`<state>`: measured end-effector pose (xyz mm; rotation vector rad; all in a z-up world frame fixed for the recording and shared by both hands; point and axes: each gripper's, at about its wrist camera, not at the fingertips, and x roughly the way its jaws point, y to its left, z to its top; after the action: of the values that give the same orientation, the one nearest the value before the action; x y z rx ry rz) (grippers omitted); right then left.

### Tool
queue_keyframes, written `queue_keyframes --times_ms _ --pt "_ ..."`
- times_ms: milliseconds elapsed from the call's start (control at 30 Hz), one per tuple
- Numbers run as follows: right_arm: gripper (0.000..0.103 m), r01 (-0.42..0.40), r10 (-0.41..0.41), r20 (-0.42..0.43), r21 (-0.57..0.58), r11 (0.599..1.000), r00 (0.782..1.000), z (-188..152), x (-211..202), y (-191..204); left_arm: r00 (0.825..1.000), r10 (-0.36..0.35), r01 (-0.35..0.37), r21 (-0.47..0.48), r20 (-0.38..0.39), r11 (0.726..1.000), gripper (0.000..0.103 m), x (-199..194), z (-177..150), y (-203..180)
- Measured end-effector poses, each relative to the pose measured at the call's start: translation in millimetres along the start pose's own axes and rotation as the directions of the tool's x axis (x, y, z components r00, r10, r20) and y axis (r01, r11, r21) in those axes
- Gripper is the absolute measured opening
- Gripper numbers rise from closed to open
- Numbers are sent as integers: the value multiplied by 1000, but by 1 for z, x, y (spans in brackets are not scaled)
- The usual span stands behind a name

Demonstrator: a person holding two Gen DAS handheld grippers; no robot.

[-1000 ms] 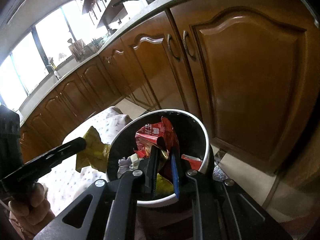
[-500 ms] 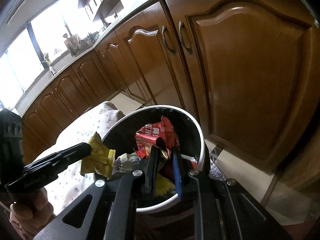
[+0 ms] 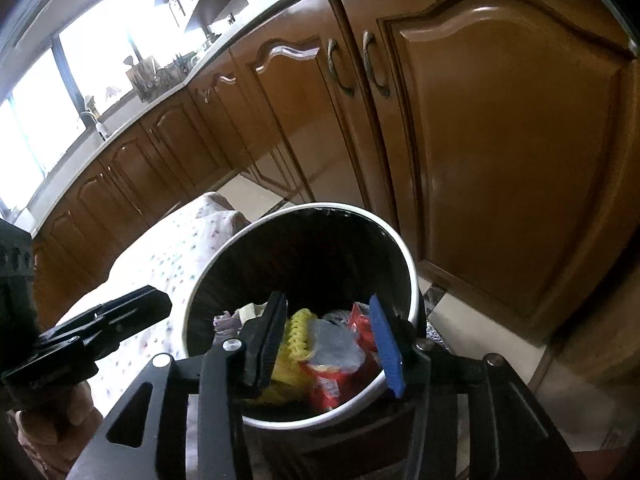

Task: Collect trash
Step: 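Carry yellow bag and red wrapper over the bin and open both tools, then grasp blue-orange snack bag with right tool while left tool closes beside it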

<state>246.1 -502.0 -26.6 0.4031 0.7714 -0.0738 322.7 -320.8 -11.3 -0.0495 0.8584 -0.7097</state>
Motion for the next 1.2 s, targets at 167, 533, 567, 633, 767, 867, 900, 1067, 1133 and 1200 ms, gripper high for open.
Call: queue_keyframes --times_ms 167,533,567,633,767,867,900,1067,1133,1200 --pt "65 -33 32 42 9 999 999 -4 -17 6 1000 0 1 -36 24 999 54 -18 -7 8" --pt "82 -153 150 102 20 988 983 -39 -49 46 989 62 -47 -110 134 993 65 -97 -48 36" --pt "83 -164 161 103 20 986 981 -42 -50 50 988 70 -54 -120 140 991 66 -105 -54 40" --pt "84 -192 190 97 14 981 977 -53 -53 60 984 87 -65 -142 153 988 66 -120 -65 50" --pt "85 -224 223 75 15 974 972 -68 -52 76 979 118 -88 -181 164 979 66 -143 -86 67" --pt "85 -244 243 58 10 970 968 -81 -52 87 975 141 -104 -208 171 973 66 -160 -99 81" --pt "85 -250 249 52 7 968 967 -85 -51 92 974 147 -109 -215 172 970 66 -167 -104 86" --pt "85 -279 279 6 -17 960 960 -104 -47 112 964 191 -141 -253 185 957 67 -194 -121 107" --pt "85 -289 289 -4 -24 957 957 -111 -46 120 961 205 -149 -271 188 951 68 -204 -126 117" --pt "85 -306 305 -16 -37 951 952 -120 -47 131 956 221 -163 -279 192 946 68 -213 -130 126"
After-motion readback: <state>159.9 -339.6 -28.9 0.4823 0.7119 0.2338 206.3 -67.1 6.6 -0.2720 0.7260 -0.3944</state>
